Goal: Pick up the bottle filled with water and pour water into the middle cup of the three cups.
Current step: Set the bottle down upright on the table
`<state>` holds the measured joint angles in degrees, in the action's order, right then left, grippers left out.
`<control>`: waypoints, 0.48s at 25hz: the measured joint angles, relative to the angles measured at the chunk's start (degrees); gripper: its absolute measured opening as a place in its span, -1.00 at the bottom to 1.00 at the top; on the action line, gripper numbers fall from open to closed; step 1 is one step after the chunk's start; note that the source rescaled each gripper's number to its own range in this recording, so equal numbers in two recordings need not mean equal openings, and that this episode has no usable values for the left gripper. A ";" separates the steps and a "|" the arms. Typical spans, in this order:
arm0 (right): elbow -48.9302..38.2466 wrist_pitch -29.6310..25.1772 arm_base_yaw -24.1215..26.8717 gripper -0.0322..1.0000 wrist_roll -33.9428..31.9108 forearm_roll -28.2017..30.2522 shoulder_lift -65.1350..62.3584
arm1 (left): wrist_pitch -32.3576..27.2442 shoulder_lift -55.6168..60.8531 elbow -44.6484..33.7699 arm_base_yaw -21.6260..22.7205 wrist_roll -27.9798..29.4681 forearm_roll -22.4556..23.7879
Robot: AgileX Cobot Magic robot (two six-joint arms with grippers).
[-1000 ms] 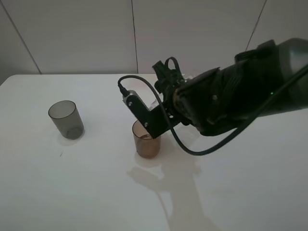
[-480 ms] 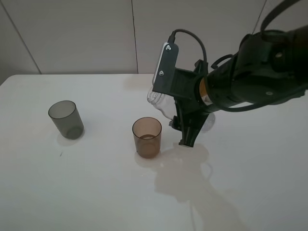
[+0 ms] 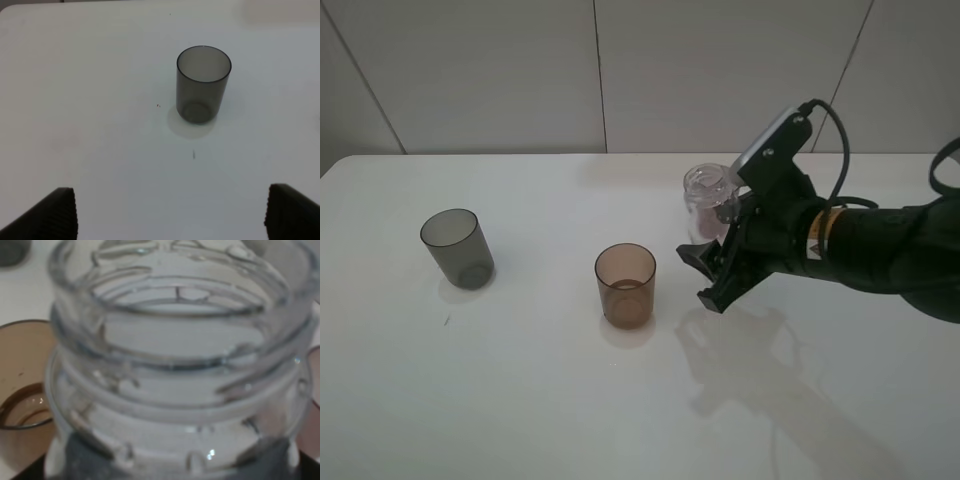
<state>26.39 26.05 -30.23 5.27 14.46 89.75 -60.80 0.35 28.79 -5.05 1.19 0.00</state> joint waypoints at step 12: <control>-7.26 31.87 2.92 -0.90 -0.24 -29.95 11.71 | 0.00 0.00 0.00 0.00 0.00 0.00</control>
<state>19.13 57.92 -27.31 5.03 -15.49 101.46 -60.80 0.35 28.79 -5.05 1.19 0.00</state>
